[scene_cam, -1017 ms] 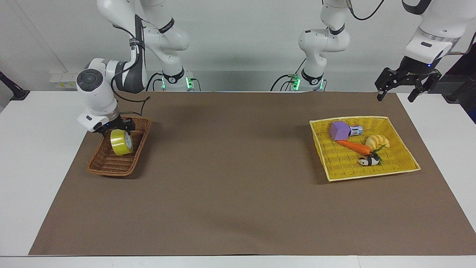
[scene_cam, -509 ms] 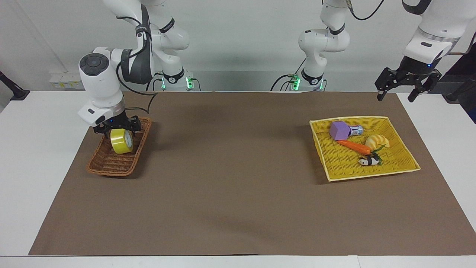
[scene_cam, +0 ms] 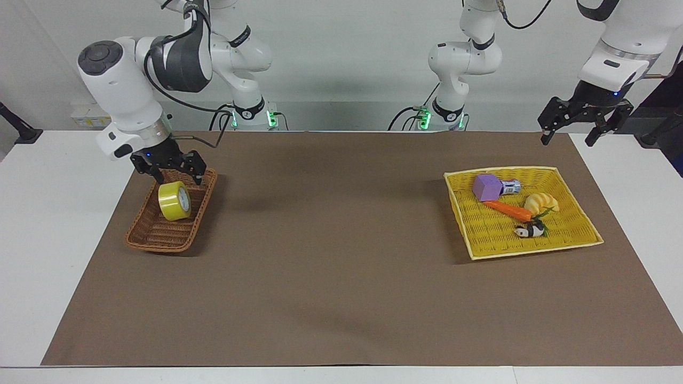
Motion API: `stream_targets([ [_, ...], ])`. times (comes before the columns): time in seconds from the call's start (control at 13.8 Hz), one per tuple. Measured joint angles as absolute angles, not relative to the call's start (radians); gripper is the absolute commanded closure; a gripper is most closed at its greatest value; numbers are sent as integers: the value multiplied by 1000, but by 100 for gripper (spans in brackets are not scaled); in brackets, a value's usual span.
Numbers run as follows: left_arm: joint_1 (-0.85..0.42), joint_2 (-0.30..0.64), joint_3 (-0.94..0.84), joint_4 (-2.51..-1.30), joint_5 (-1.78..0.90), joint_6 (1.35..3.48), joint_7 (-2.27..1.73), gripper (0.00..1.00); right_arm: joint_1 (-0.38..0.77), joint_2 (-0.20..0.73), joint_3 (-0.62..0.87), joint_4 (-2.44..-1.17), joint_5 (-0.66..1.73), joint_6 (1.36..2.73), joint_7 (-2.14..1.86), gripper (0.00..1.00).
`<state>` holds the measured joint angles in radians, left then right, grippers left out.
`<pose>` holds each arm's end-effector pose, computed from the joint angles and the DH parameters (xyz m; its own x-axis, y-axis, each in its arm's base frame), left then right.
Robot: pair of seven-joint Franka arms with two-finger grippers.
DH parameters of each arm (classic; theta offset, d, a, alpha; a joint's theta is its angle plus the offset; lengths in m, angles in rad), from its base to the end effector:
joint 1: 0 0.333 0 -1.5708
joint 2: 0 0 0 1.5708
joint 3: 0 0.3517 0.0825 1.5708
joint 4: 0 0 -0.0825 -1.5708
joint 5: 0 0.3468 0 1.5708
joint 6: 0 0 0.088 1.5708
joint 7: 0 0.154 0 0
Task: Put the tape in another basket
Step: 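Open the right gripper and raise it away from the tape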
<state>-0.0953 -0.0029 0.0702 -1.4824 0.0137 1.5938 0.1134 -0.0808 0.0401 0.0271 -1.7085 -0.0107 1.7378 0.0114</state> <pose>0.5242 -0.0110 0.6558 0.9841 -0.1382 0.1118 -0.1361 -0.9904 -0.0263 0.5379 -0.0306 0.5460 0.9979 -0.0633 -0.0107 -0.0632 -0.9980 0.0096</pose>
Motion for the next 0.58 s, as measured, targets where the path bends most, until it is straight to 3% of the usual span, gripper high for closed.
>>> stream_targets([
  [0.29, -95, -3, 70, -1482, 14, 1594, 113, 0, -81, 36, 27, -1563, -8, 1531, 12, 0],
  [0.58, -95, -3, 70, -1482, 14, 1594, 113, 0, -81, 40, 27, -1556, -8, 1528, 12, 0],
])
